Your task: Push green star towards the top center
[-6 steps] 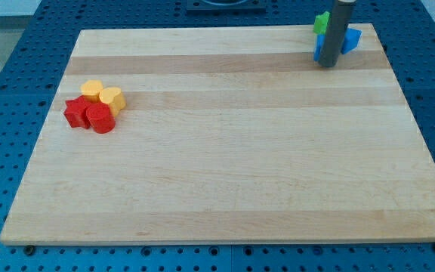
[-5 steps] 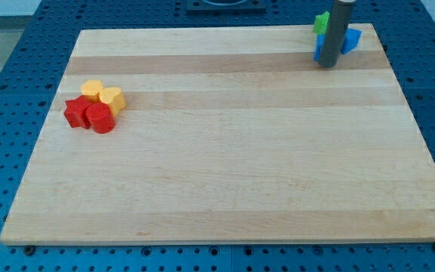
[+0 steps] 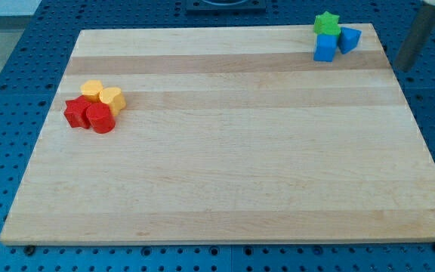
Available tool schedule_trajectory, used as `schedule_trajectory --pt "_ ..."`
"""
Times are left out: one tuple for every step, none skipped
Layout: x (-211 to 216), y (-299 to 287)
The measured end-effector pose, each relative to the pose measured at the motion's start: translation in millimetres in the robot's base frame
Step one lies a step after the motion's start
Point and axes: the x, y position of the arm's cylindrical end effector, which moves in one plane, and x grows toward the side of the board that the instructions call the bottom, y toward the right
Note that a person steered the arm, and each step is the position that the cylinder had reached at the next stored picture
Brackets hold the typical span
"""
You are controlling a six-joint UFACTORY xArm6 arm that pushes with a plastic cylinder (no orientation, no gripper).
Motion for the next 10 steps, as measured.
schedule_trajectory --pt "-14 12" --pt "-63 11" --pt "-114 11" --pt "-115 10" --pt "-115 3" --pt "-115 3" --pt "-115 -9" --pt "-115 -56" --pt "-115 -111" --pt "-115 -146"
